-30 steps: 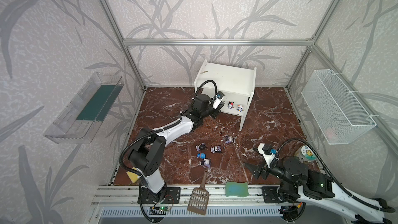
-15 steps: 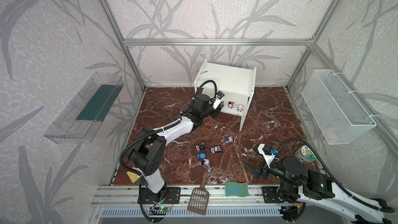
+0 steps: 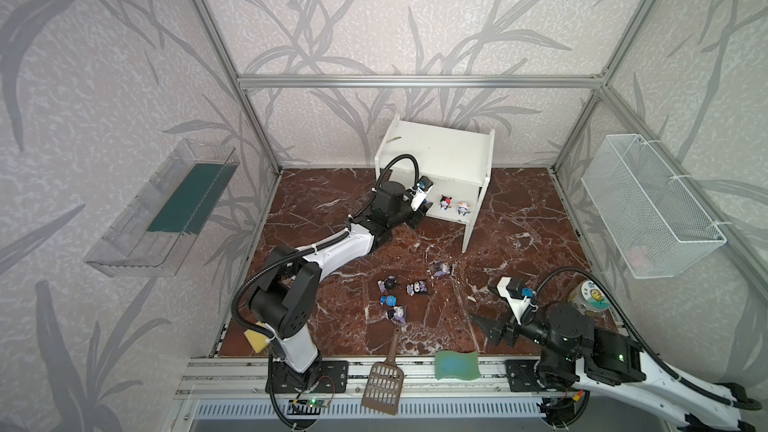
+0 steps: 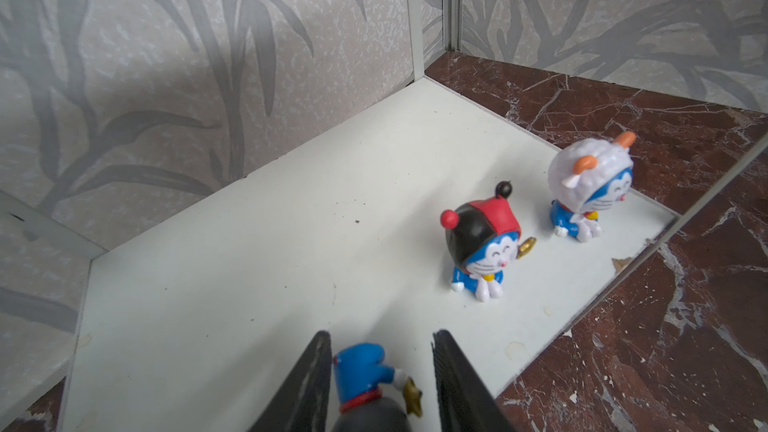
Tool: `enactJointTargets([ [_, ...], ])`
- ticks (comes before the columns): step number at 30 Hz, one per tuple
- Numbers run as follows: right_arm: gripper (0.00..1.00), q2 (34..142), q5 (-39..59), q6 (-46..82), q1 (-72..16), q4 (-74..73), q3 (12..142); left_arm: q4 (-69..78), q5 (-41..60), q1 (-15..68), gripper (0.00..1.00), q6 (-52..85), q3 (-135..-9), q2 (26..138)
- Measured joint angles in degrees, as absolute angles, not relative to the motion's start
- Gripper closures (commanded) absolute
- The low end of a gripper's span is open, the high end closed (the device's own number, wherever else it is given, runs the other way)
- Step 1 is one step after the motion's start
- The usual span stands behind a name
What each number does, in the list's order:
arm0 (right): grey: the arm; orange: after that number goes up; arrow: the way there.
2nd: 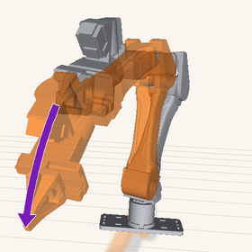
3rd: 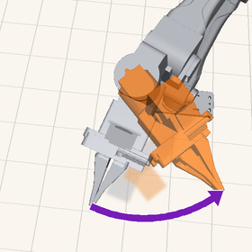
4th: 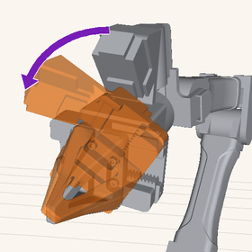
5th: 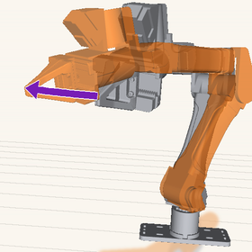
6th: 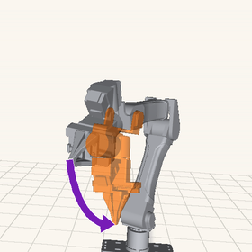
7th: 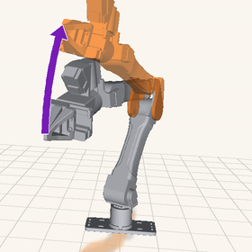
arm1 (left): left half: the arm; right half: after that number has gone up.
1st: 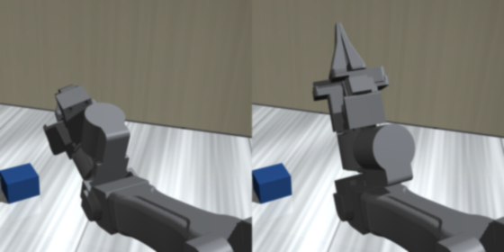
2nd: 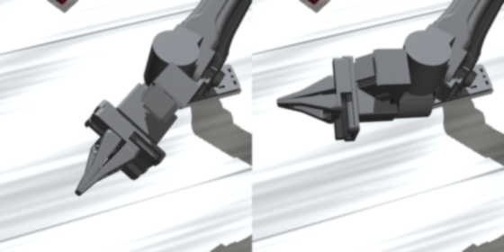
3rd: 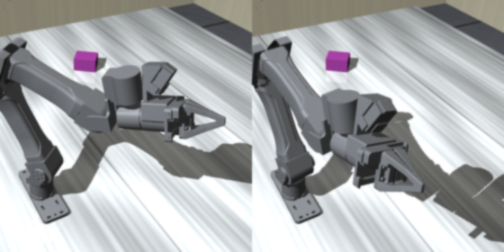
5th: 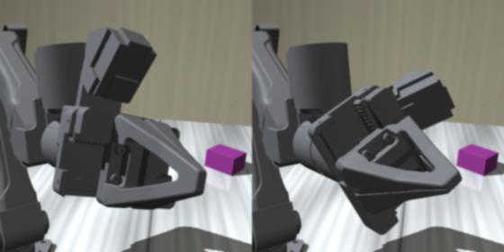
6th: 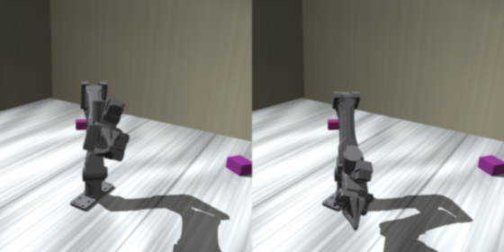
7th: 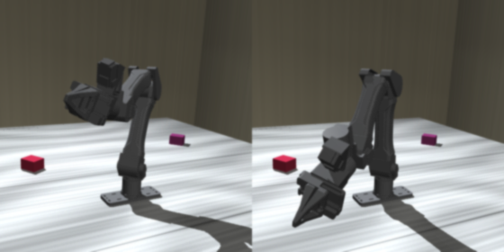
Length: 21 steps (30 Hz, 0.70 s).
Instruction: Place and organize the plastic toys onto the shelf
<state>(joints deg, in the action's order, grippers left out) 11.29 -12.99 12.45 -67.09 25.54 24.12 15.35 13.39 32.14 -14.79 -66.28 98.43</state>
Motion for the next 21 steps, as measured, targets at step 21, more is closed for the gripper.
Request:
enactJointTargets([
  [21,0.11,11.2,-12.5,12.6,-67.1,25.5,23.6,14.7,11.3,32.1,0.54,-14.9,-64.6,97.6],
])
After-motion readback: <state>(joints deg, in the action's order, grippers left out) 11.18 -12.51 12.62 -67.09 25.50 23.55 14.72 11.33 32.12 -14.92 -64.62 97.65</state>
